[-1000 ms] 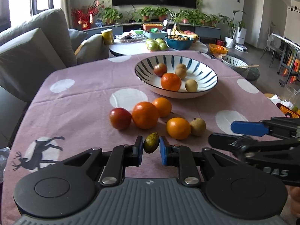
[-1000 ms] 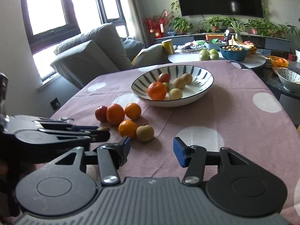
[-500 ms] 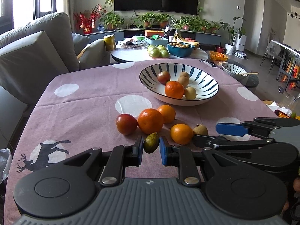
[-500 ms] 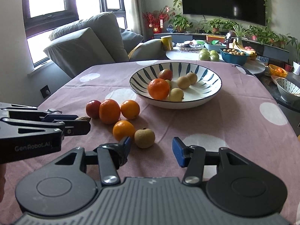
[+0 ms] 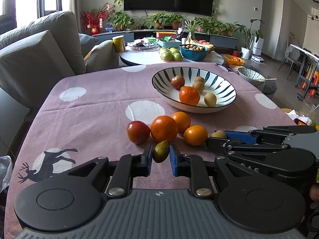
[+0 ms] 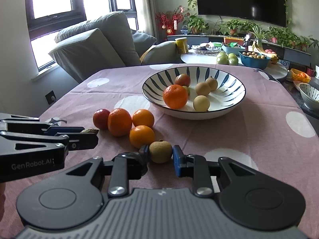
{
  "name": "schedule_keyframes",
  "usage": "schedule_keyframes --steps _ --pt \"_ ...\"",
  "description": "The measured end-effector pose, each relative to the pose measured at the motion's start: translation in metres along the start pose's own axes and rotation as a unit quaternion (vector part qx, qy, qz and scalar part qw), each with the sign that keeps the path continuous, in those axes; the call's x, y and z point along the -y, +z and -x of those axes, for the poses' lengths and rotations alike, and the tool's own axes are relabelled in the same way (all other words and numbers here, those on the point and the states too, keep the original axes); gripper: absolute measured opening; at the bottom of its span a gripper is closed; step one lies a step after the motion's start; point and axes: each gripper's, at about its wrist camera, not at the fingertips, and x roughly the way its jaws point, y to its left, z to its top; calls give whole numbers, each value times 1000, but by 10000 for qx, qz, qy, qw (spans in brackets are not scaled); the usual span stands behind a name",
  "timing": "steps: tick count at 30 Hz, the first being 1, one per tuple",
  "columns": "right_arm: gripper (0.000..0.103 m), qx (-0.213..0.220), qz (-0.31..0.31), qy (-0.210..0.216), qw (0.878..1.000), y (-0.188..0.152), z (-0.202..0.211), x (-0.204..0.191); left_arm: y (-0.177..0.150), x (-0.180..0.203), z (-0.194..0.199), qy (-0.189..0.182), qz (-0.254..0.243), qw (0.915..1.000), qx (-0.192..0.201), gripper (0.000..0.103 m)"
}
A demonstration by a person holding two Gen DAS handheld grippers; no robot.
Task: Organize fruits
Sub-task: 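Grasp a small green fruit with left tool while right tool grasps a brown kiwi, then carry the green fruit in left tool and kiwi in right tool over the striped bowl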
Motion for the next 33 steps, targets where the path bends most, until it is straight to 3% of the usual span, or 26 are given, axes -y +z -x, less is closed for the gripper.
schedule_keyframes --steps 16,33 --pt "0 496 -391 71 9980 12 33 15 17 18 11 -36 -134 9997 180 18" --pt "0 751 -613 90 9953 27 33 42 51 51 -13 -92 -521 9981 310 18"
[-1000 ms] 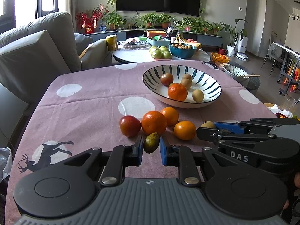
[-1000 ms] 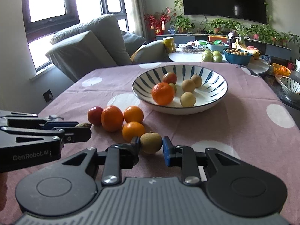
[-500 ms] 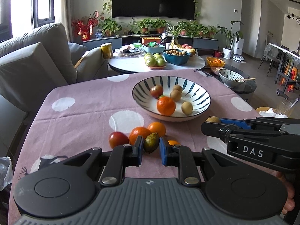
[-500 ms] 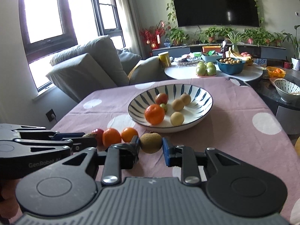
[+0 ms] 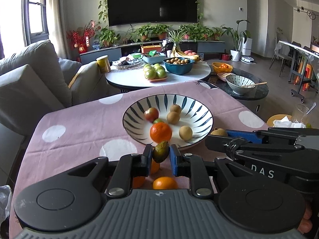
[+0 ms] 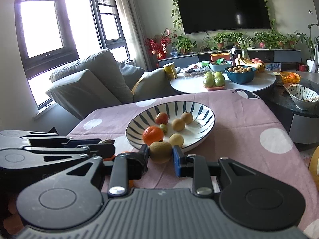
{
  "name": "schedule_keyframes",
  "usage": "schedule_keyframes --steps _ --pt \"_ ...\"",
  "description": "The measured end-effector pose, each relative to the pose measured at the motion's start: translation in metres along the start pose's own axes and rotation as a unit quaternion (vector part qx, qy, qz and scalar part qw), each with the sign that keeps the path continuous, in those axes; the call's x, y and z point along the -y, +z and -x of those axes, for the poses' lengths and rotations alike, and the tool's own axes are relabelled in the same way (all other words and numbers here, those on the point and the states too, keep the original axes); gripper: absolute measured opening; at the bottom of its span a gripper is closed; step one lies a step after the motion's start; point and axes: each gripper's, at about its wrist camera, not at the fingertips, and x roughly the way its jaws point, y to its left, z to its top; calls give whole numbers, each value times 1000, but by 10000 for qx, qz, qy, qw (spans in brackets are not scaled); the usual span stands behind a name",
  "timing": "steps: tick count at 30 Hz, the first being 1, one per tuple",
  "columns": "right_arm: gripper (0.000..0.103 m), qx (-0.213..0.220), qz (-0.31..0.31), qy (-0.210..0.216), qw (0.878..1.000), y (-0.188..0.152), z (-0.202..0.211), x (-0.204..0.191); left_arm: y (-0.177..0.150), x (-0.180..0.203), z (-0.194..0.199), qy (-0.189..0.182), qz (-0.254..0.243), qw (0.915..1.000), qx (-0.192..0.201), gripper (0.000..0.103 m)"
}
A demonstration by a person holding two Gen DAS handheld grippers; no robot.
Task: Organize fruits
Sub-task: 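Carry the green fruit in left tool and kiwi in right tool over the striped bowl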
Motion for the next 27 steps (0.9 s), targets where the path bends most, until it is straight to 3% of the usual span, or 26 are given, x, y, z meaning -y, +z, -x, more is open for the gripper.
schedule_keyframes --steps 27 --pt "0 -122 -179 -66 9997 19 -43 23 42 -10 -86 360 43 9992 -173 18"
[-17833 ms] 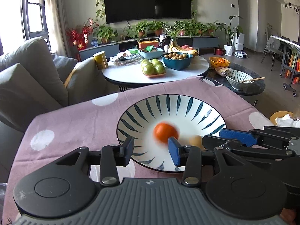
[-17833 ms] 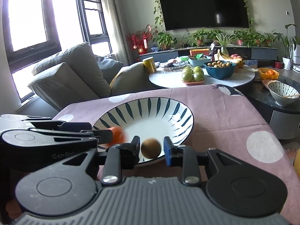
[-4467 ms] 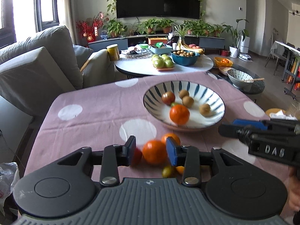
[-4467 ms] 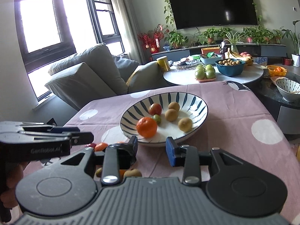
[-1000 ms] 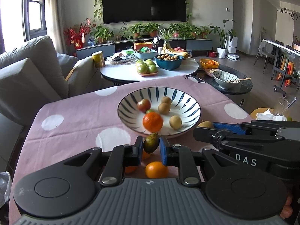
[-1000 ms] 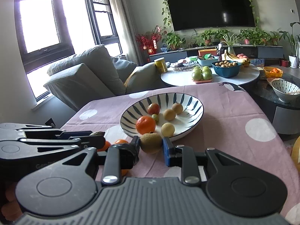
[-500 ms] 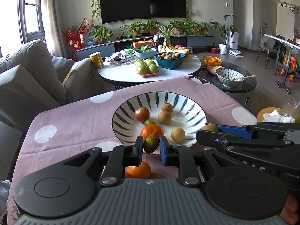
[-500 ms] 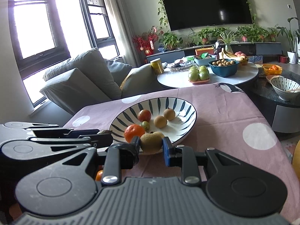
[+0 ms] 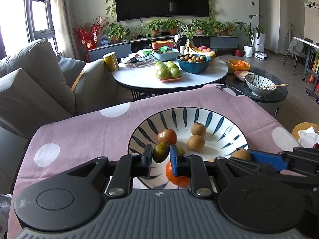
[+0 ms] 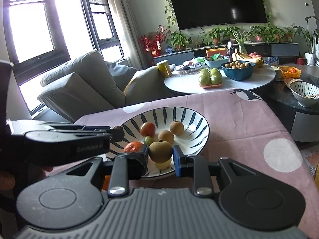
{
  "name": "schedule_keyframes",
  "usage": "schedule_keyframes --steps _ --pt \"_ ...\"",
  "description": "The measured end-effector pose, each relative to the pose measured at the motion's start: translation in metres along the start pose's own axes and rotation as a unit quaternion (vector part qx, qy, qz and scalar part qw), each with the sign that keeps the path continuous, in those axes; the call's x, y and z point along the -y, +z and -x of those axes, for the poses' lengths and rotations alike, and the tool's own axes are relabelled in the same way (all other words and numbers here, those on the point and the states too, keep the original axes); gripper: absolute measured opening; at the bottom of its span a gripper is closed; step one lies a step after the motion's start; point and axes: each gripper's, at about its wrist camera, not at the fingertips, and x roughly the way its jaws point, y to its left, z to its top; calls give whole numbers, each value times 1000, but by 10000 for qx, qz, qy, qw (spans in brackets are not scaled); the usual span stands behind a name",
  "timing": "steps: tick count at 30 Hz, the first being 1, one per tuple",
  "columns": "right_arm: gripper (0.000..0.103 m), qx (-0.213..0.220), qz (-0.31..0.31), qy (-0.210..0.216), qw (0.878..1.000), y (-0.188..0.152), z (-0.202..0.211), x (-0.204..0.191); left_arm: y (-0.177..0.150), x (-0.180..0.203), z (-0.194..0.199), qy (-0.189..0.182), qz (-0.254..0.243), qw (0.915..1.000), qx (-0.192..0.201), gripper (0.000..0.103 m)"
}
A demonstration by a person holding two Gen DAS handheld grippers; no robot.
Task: Organize fruits
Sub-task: 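Carry the green fruit in left tool and kiwi in right tool over the striped bowl, then open left tool to drop the green fruit while right tool drops the kiwi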
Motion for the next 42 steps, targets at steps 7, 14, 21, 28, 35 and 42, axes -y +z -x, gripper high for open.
schedule_keyframes --steps 7,14,21,28,35,42 --pt "0 -2 -7 -56 10000 1 -9 2 2 -3 -16 11 24 10000 -60 18" --pt "0 -49 -55 -81 9999 -2 -14 3 1 -6 -25 -14 75 9999 -113 18" --pt "0 -60 -111 -113 9999 -3 -16 5 -1 -6 -29 -45 58 9999 -152 18" --pt "0 -68 -116 -134 9998 -4 -17 5 -2 -6 -29 -78 53 9998 -160 18" --pt "0 -79 -80 -97 9999 -5 -18 3 -1 -6 -29 -63 14 9999 -147 19" --pt "0 -62 -24 -57 10000 -7 -18 0 -3 -10 -19 -66 -35 9999 -79 32"
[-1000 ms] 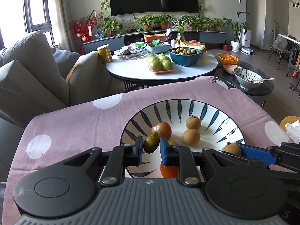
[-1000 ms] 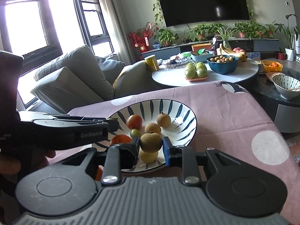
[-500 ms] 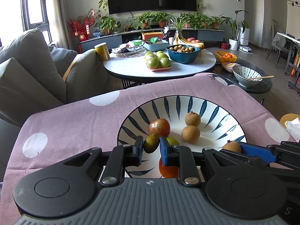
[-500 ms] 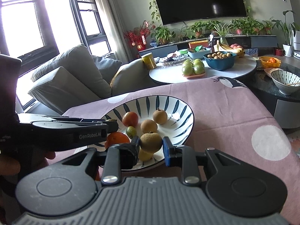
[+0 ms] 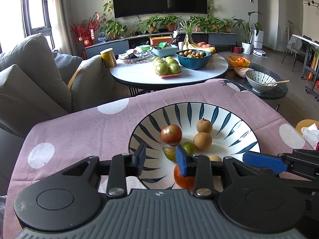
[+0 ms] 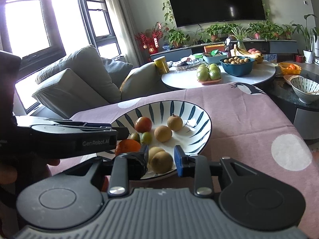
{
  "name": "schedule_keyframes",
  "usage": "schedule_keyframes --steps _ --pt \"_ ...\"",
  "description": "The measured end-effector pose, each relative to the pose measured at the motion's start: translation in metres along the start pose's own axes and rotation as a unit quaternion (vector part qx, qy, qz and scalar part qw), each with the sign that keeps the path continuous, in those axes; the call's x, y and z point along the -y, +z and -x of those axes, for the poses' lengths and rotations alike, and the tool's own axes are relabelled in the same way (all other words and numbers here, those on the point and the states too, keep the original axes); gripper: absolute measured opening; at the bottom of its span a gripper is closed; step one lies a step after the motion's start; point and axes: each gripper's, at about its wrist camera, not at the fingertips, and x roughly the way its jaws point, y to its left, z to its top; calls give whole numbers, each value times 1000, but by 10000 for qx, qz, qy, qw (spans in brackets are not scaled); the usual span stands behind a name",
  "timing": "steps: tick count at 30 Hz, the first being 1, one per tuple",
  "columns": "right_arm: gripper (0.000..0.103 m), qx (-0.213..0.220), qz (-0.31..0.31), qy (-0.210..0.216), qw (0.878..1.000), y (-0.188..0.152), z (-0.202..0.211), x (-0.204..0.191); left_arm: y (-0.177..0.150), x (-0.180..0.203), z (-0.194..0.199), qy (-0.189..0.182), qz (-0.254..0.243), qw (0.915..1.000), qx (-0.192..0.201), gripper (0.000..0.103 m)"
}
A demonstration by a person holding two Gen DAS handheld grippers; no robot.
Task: Organize fruits
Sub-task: 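Open left tool to drop the green fruit while right tool drops the kiwi, then move both tools back to the remaining fruit on the cloth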
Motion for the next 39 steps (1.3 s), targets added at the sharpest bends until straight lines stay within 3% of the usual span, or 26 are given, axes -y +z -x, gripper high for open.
schedule_keyframes --steps 7,16,27,39 --pt "0 -9 -28 50 10000 -2 4 -3 -6 -16 25 69 161 9998 86 33" --pt "3 38 48 178 9998 -2 23 -16 -26 -40 72 285 320 9987 272 42" --pt "7 -36 159 308 9994 -17 51 -32 -61 -59 103 409 554 9975 146 43" --pt "19 -132 318 323 9989 -31 63 -48 -94 -58 110 321 480 9982 -128 43"
